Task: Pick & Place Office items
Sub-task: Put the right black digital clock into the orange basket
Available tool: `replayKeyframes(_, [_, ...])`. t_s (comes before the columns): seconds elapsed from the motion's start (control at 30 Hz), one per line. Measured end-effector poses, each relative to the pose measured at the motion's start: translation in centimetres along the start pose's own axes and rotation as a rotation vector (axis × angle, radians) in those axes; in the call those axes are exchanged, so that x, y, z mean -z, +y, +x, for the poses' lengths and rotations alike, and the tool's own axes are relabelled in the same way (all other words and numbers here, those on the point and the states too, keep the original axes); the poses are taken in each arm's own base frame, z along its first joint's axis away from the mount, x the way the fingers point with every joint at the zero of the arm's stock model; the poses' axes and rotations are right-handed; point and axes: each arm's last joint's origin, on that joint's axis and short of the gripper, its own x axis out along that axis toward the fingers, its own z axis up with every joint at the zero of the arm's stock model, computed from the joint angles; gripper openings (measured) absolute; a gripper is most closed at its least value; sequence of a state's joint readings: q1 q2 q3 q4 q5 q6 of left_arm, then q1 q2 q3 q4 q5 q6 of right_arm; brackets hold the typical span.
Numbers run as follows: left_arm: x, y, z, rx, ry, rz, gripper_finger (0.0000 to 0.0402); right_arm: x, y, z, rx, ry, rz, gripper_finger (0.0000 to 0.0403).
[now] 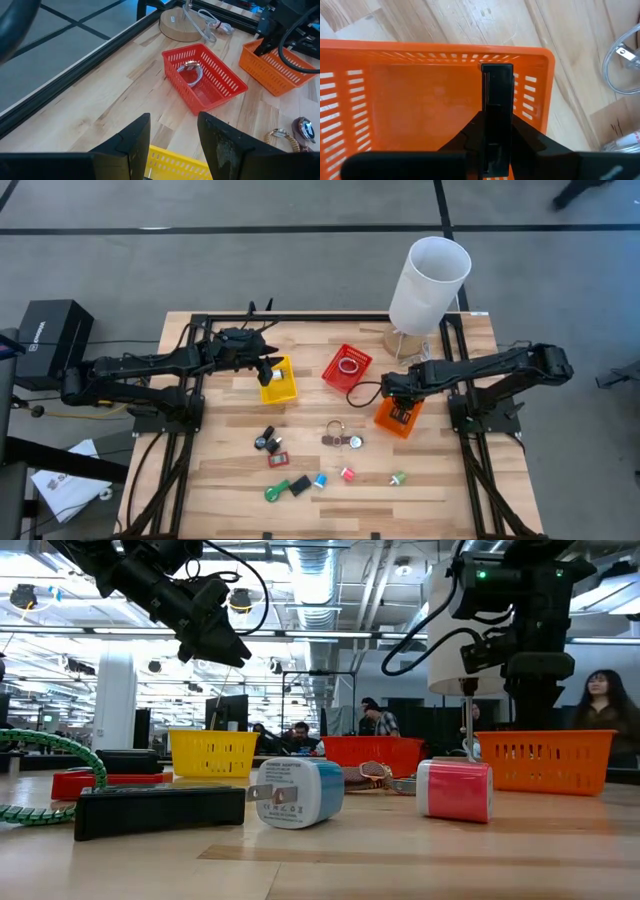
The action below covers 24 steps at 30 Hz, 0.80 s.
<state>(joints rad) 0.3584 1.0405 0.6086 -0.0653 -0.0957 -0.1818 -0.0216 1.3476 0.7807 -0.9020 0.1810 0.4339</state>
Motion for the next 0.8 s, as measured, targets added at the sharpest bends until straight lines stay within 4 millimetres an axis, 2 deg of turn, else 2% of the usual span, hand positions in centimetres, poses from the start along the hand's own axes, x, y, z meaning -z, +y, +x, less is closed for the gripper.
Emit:
replayKeyframes(0.4, [0.0, 0.0, 0.0, 0.0, 0.0, 0.0, 0.0158, 0.2, 0.3, -0.1, -0.038, 0.022, 0.007, 0.0051])
replayKeyframes(0.53, [0.0, 0.0, 0.0, 0.0, 0.001, 0.0, 0.0158, 0.2, 0.3, 0.0, -0.045, 0.03, 0.064, 0.0052])
replayKeyframes(0.8, [0.0, 0.0, 0.0, 0.0, 0.001, 0.001, 0.0158, 1.3, 0.2, 1.4, -0.027, 0.057, 0.166, 0.0052])
